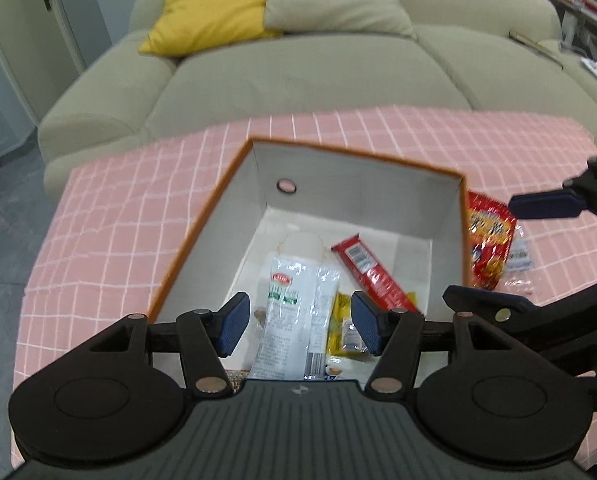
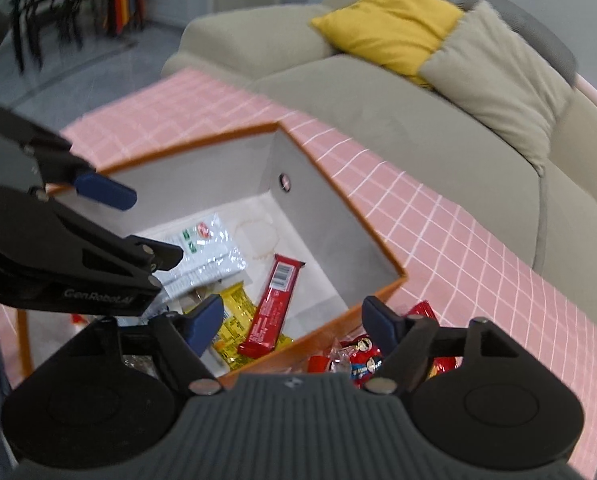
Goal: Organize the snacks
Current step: 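Open both grippers to drop the items and withdraw from the box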
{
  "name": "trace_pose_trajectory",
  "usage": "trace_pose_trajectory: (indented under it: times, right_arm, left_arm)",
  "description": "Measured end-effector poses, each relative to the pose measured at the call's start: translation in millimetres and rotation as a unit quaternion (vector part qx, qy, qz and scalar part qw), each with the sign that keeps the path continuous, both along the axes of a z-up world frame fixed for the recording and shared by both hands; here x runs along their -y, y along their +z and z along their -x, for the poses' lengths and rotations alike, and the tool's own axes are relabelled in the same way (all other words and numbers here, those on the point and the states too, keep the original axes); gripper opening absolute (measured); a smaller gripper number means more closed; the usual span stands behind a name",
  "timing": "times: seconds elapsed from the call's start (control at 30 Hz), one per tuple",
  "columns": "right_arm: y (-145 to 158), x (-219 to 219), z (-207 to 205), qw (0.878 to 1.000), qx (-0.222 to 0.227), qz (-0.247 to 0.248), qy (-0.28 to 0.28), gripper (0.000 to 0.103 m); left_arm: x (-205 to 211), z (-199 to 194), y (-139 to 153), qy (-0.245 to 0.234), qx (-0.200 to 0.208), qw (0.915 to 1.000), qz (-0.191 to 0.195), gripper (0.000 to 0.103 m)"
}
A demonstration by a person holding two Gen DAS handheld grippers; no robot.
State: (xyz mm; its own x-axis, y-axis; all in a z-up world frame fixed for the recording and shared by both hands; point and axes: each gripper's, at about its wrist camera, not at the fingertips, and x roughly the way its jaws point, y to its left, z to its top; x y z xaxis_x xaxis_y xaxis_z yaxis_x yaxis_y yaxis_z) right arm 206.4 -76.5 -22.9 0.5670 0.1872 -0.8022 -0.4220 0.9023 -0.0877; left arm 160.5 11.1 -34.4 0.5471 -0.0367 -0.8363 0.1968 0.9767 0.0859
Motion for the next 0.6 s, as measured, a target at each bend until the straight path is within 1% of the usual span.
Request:
trace_pose_trajectory:
  times: [0.1, 0.27, 0.33, 0.43, 0.53, 0.6]
  right_arm:
    - [9, 12, 15, 0.999, 0.015, -0.026, -0.025, 0.077]
    - [19, 33, 42, 0.994, 0.036, -0.068, -0.077, 0.077]
    - [20, 40, 52, 0.992, 0.043, -0.071, -0.099, 0.077]
    - [19, 52, 67, 0.989, 0.046, -0.081, -0.111, 0.077]
    - [16, 65, 83, 0.986, 0.052, -0.085, -0.132, 0.077]
    - [13, 73, 92, 0.985, 0.052, -0.085, -0.144, 0.077]
  left_arm:
    - [5, 12, 12, 0.0, 0.022, 0.9997, 0.009, 0.069]
    - [14, 32, 29, -0.003, 0.046, 0.9981, 0.04, 0.068]
    - [20, 39, 33, -0.006, 0.051, 0.9977, 0.044, 0.068]
    - [30, 53, 38, -0.016, 0.068, 0.9966, 0.044, 0.066]
    - [37, 61, 40, -0.019, 0.069, 0.9955, 0.063, 0.066]
    - [44, 67, 40, -0.025, 0.071, 0.995, 0.067, 0.066]
